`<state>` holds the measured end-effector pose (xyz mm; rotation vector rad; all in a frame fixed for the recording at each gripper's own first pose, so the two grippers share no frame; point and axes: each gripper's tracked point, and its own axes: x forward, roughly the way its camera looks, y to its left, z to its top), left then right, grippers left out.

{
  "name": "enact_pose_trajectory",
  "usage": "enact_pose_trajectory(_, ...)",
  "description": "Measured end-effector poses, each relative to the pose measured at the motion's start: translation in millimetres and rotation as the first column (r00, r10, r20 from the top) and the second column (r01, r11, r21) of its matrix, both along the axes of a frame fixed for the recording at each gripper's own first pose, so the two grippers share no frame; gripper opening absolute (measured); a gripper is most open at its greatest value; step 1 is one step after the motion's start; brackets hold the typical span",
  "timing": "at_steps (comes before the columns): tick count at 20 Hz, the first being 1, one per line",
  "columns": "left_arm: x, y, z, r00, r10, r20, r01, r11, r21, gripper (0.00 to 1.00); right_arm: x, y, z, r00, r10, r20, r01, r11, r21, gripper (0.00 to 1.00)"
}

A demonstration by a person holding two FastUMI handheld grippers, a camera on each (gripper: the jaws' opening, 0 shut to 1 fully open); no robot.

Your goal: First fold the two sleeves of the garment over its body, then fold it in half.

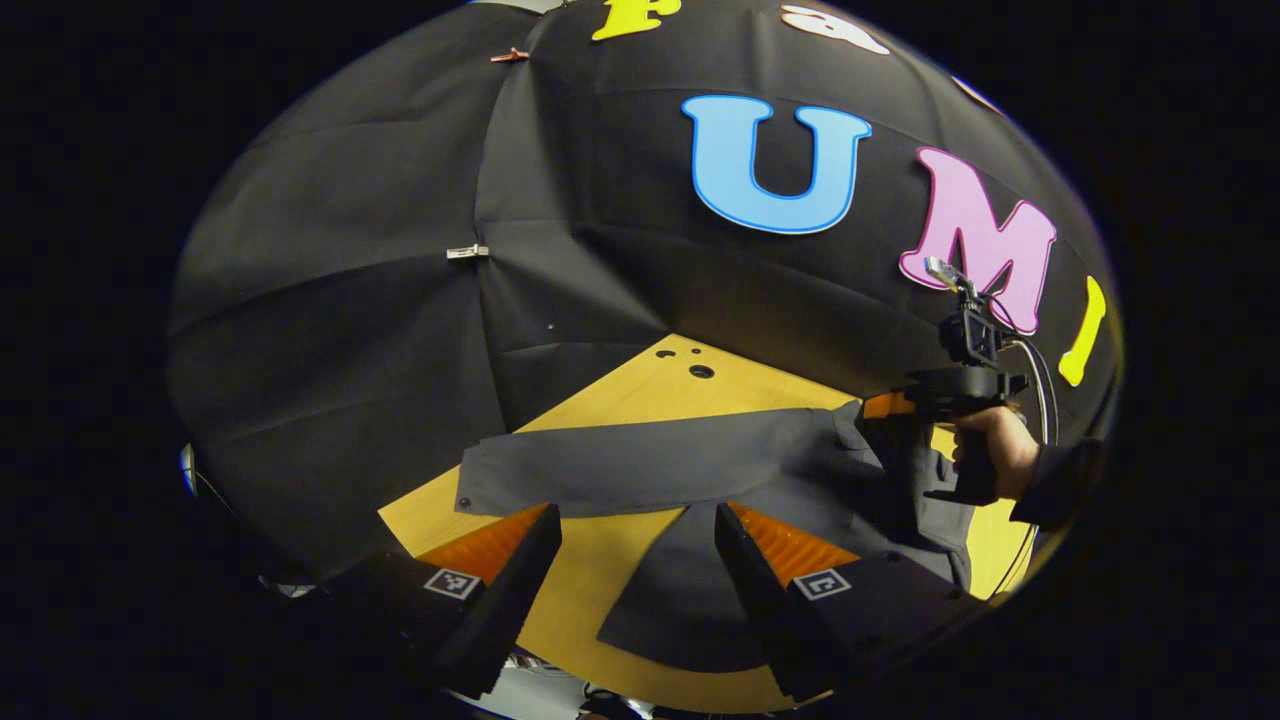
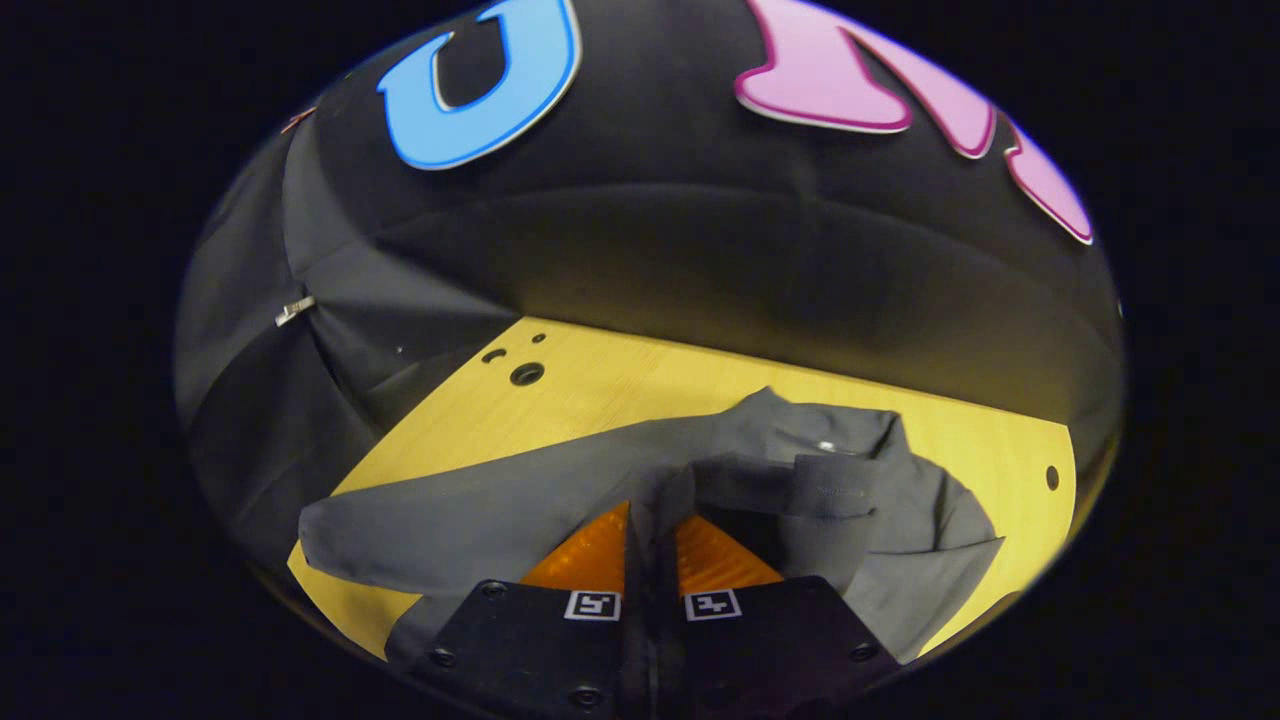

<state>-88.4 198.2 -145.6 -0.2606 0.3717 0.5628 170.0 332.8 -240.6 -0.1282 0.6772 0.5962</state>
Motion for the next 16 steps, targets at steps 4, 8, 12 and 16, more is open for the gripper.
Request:
enact_pose_trajectory(4, 1.1, 16.7, -11.1, 0.999, 0.045, -0.006, -0.045, 0.997, -0.061, 0.98, -11.6, 46.6, -23.2, 0.997, 0.018, -0.073, -0.015, 0.999, 0.037, 0.11)
enact_pose_trajectory(8, 3.9, 32.6, -18.7, 0.998, 0.066, -0.016, -0.068, 0.994, -0.083, 0.98, -26.0, 58.8, -32.0, 0.994, 0.047, -0.100, -0.045, 0.999, 0.027, 0.27)
enact_pose_trajectory(12, 4.1, 70.0, -21.1, 0.994, 0.112, -0.010, -0.112, 0.990, -0.085, 0.98, -32.1, 37.9, -11.1, 0.997, 0.024, -0.069, -0.022, 0.999, 0.031, 0.74)
enact_pose_trajectory(16, 1.1, 118.6, -38.7, 0.984, 0.172, -0.037, -0.174, 0.983, -0.066, 0.98, -34.2, -11.7, 19.7, 0.999, -0.030, -0.027, 0.031, 0.999, 0.035, 1.00)
